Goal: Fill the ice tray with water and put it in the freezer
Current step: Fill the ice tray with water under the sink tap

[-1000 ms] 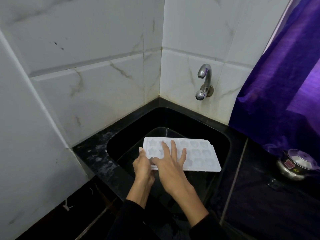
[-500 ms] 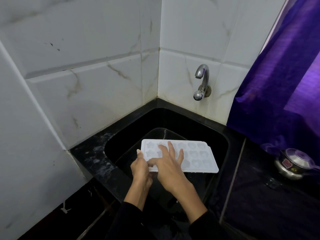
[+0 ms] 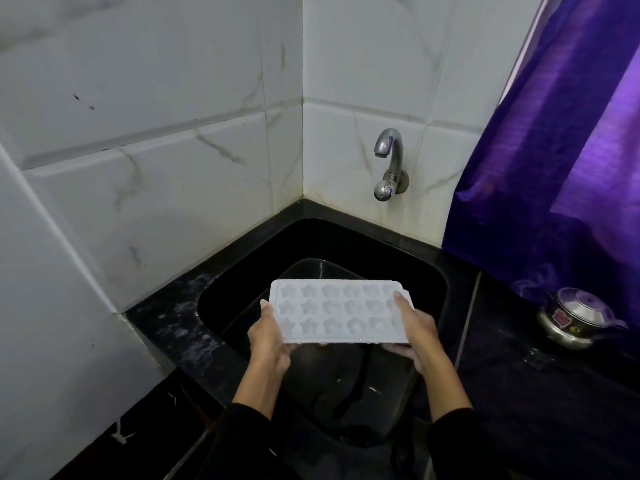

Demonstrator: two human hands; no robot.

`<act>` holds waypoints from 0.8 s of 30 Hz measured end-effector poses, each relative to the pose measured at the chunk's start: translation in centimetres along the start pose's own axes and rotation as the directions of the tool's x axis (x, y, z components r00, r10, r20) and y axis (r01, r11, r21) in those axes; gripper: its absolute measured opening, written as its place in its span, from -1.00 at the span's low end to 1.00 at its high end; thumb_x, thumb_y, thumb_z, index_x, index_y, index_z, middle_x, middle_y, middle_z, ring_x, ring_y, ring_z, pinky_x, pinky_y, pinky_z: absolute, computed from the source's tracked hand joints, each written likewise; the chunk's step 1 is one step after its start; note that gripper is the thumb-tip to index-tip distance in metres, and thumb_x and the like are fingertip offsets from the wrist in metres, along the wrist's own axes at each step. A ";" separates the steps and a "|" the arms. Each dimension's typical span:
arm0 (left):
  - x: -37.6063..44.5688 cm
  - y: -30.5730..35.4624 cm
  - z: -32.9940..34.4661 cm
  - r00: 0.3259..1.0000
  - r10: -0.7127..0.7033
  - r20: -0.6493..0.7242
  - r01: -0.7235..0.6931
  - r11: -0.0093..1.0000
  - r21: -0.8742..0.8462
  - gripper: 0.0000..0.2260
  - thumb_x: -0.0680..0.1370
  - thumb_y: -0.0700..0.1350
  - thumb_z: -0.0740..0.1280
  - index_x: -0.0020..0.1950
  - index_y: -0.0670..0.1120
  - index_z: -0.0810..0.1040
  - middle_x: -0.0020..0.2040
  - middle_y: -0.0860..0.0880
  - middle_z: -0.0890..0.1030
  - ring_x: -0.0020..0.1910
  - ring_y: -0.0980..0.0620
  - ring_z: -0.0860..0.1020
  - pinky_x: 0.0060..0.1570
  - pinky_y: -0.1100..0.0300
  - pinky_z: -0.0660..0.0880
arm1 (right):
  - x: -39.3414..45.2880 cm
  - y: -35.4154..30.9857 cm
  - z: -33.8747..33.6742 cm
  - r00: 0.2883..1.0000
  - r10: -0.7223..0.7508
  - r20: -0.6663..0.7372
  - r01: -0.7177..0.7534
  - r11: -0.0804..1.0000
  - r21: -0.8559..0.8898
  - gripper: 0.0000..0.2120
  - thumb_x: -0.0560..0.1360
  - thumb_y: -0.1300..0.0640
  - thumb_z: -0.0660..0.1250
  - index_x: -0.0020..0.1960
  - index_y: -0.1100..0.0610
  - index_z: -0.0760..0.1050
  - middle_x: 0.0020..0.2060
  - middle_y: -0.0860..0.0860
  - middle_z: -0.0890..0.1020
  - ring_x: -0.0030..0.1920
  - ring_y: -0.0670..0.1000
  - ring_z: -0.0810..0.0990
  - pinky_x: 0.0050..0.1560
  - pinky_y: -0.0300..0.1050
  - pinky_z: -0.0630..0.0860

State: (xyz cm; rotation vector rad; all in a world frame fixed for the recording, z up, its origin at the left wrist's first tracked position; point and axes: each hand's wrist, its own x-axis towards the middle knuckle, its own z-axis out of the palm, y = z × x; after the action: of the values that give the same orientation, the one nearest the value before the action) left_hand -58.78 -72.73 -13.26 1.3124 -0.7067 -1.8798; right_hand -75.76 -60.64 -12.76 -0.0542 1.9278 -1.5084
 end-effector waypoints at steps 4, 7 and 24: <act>0.6 -0.5 0.2 0.999 -0.037 0.019 0.035 0.998 0.057 -0.67 0.64 0.10 0.11 -0.03 -0.12 0.51 -0.06 -0.17 0.63 -0.07 -0.16 0.63 -0.04 -0.12 0.57 | 0.6 0.8 -0.3 0.999 -0.035 0.015 0.033 0.995 0.098 -0.78 0.58 0.00 0.28 0.11 0.12 0.54 -0.06 0.11 0.67 -0.07 0.11 0.66 -0.22 0.00 0.61; 1.2 -1.4 0.3 0.999 0.010 -0.046 -0.003 0.990 0.143 -0.70 0.64 0.07 0.15 -0.08 -0.10 0.52 -0.08 -0.13 0.64 -0.09 -0.13 0.63 0.03 -0.08 0.58 | 0.6 0.7 -0.4 0.994 -0.099 -0.056 0.103 0.991 0.089 -0.83 0.58 -0.01 0.27 0.03 0.06 0.56 -0.05 0.08 0.67 -0.04 0.11 0.66 -0.16 0.02 0.63; 2.8 -5.0 2.1 0.994 -0.105 -0.024 0.106 0.921 0.375 -0.76 0.62 -0.07 0.21 -0.17 -0.15 0.50 -0.09 -0.11 0.60 -0.17 -0.08 0.59 0.01 -0.02 0.57 | -2.1 -2.7 1.2 0.809 -0.564 -0.166 0.442 0.770 -0.461 -0.66 0.59 -0.13 0.17 -0.15 0.11 0.50 -0.21 0.06 0.59 -0.13 0.09 0.56 -0.15 -0.08 0.44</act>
State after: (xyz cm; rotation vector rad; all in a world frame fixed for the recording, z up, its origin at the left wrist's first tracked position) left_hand -62.59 -71.99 -17.96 1.6190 -1.0534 -1.8866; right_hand -74.48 -61.59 -9.53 -0.6207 2.6020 -1.4727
